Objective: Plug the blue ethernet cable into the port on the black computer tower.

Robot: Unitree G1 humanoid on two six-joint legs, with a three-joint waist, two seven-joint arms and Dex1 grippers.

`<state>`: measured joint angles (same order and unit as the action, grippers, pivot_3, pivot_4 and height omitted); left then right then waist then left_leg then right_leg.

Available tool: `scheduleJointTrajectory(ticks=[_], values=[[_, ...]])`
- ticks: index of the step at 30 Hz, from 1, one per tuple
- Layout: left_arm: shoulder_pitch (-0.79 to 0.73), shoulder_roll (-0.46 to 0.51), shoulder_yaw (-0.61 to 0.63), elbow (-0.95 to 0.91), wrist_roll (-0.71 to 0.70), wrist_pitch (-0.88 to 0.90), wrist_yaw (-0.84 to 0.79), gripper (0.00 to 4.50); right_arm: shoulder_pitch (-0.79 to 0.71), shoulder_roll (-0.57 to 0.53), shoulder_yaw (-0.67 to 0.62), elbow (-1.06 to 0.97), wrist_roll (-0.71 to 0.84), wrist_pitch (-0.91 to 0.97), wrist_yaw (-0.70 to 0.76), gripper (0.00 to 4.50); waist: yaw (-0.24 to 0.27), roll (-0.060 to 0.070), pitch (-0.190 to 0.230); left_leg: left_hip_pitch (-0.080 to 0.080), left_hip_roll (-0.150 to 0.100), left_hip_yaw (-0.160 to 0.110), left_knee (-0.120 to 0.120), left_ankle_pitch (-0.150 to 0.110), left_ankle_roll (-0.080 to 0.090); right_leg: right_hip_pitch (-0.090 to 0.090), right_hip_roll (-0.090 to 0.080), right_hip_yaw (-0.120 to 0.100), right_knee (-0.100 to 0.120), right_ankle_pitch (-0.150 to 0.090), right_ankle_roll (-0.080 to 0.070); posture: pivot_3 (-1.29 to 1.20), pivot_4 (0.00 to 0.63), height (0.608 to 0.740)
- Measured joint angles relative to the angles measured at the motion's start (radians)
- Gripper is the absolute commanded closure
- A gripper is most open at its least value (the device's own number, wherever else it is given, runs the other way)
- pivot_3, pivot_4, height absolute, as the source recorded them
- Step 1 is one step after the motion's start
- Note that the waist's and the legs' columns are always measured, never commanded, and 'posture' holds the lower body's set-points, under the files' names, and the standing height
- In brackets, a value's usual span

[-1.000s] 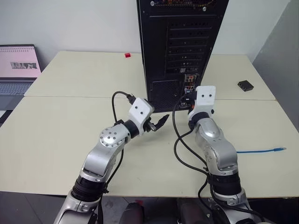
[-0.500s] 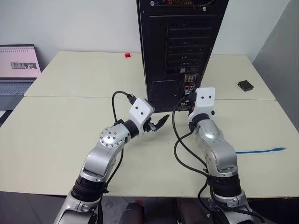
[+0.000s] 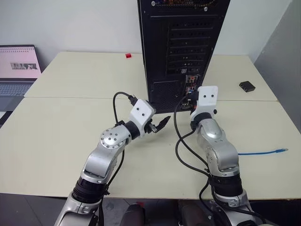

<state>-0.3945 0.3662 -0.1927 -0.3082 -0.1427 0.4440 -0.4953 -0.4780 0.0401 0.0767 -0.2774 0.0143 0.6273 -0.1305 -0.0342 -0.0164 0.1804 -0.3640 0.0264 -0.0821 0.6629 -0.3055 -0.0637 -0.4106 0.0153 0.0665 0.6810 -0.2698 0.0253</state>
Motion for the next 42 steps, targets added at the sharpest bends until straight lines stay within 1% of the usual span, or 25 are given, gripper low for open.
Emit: scheduleJointTrajectory(ticks=[9,22,33,42], values=[[0.0,-0.008,0.0,0.003,0.005,-0.013,0.0,0.73,-0.007,0.0,0.0,0.021,-0.001,-0.01,0.006,4.5,-0.002,0.0,0.0,0.0,0.0,0.0,0.0,0.0,0.0,0.0,0.0,0.001,0.0,0.0,0.0,0.0,0.15,0.74],[0.0,-0.014,0.0,0.003,0.008,-0.015,0.001,0.73,-0.017,-0.014,0.004,0.079,-0.033,-0.07,0.019,4.5,-0.002,0.0,0.0,0.0,0.0,0.001,0.0,0.0,0.0,0.0,0.0,0.001,0.0,0.0,0.0,0.0,0.15,0.74],[0.0,-0.019,0.001,0.003,0.009,-0.01,0.004,0.73,-0.082,0.053,-0.006,0.084,-0.032,0.029,-0.005,4.5,-0.011,0.0,0.0,0.0,0.0,0.001,0.0,0.0,0.0,0.0,0.0,0.001,0.0,0.0,0.0,0.0,0.15,0.74],[-0.006,-0.028,0.003,0.005,0.008,0.003,0.006,0.73,-0.099,0.056,-0.005,0.102,-0.031,0.034,0.011,4.5,-0.024,0.0,0.0,0.001,0.0,0.001,0.0,0.0,0.0,0.0,0.0,0.001,0.001,0.0,0.0,0.0,0.15,0.74]])
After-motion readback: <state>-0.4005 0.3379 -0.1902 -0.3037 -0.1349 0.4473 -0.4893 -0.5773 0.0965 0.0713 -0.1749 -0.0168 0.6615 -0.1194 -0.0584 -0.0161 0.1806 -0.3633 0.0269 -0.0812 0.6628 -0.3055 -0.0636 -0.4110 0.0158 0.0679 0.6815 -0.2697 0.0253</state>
